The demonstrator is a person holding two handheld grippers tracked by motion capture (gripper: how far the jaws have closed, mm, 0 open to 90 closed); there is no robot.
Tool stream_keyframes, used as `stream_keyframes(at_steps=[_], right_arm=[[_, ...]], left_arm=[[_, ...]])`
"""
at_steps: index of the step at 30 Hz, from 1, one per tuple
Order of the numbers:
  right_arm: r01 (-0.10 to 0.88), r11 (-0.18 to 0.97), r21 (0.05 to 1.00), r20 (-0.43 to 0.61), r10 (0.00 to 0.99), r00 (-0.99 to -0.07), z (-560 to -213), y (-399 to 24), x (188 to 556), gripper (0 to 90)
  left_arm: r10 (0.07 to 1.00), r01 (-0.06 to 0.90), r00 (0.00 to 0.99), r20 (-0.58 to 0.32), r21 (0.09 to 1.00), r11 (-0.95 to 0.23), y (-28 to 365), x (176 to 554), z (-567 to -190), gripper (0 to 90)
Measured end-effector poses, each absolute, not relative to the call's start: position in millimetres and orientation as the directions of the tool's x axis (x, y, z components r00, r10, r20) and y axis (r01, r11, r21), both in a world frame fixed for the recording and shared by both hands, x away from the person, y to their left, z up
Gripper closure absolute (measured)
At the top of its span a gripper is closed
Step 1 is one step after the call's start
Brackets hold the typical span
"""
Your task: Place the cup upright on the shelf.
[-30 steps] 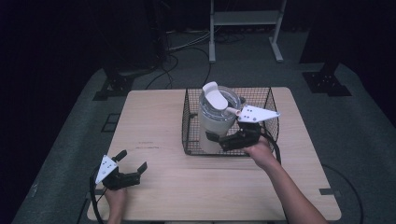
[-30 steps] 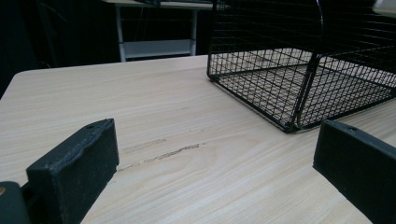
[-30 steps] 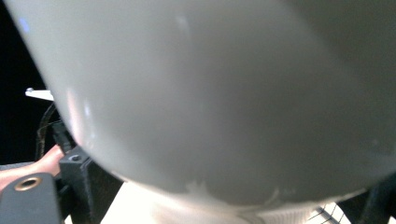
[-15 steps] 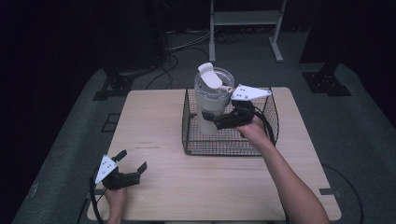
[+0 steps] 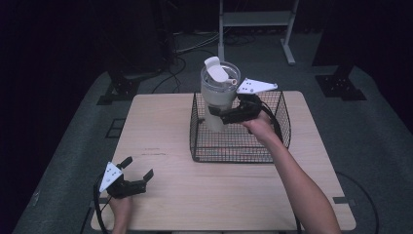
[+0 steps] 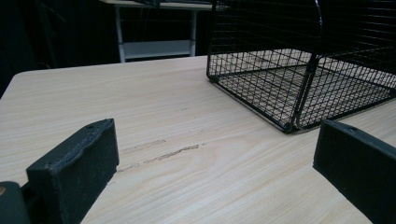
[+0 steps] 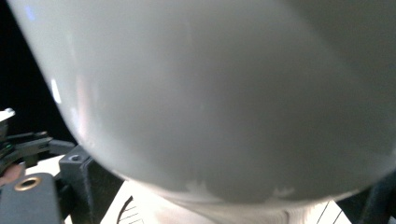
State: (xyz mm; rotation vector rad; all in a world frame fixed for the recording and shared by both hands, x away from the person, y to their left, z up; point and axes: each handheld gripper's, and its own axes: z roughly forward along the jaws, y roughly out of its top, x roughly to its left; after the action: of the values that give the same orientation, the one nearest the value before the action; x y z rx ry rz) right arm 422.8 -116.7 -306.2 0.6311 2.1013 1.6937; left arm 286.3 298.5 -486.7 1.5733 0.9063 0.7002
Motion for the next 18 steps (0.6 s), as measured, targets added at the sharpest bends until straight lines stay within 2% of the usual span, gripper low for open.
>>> stream_keyframes(at_steps=[8,18], right_arm=[[0.125,0.176,0.976,0.002,0.573,-0.820,-310,-115,446,8.9],[0.150,0.209,0.966,0.003,0.574,-0.819,-331,-112,469,8.9]], left_arm=[[0.848,0.180,0.528,-0.036,0.981,-0.071,299,286,-487,0.0],[0.846,0.177,0.532,-0.032,0.981,-0.074,299,286,-487,0.0]])
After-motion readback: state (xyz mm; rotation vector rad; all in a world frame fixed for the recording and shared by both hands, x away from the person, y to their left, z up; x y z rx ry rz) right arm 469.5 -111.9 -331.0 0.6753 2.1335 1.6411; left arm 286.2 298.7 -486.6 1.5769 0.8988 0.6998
